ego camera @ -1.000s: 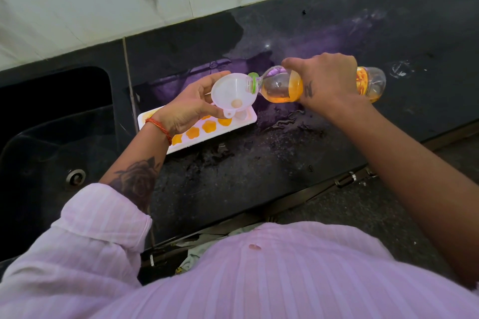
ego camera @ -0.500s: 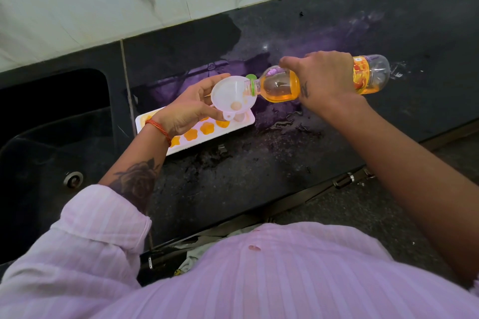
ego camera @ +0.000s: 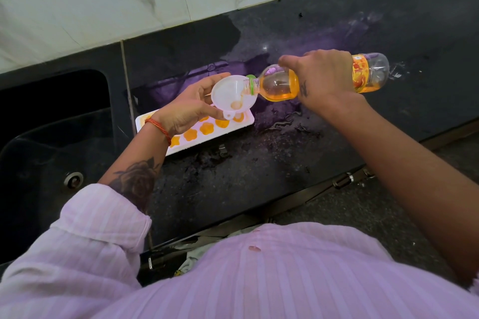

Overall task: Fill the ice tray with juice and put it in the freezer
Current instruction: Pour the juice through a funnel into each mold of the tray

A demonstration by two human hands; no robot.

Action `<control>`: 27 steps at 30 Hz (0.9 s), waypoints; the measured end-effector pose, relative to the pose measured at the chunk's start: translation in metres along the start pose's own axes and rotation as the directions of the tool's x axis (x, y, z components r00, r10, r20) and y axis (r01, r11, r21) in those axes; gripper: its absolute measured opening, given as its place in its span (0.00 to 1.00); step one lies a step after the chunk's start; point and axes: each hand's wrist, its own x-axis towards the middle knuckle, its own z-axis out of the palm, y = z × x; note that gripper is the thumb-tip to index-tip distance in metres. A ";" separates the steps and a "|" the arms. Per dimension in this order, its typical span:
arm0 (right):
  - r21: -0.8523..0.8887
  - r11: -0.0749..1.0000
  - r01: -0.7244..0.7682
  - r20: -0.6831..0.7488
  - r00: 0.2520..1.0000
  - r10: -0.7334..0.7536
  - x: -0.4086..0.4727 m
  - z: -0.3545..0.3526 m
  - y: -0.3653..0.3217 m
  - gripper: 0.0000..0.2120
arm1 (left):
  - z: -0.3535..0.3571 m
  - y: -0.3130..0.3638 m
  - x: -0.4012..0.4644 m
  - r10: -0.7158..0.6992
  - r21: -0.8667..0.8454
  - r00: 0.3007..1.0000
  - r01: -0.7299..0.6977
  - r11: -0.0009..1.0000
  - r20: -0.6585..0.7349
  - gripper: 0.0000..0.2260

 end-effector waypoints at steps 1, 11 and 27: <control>0.006 1.000 -0.001 -0.002 1.000 0.001 0.000 0.000 0.000 0.16 | 0.000 0.001 0.000 0.003 0.002 1.000 -0.003 1.000 -0.001 0.35; 0.078 0.997 -0.005 0.001 1.000 0.005 0.004 0.006 0.000 0.17 | -0.003 0.005 -0.003 0.021 -0.016 1.000 -0.021 1.000 -0.013 0.35; 0.352 0.932 -0.085 0.162 0.986 0.029 0.021 0.005 0.007 0.36 | -0.007 0.007 -0.003 0.013 -0.089 0.999 -0.018 0.996 -0.050 0.33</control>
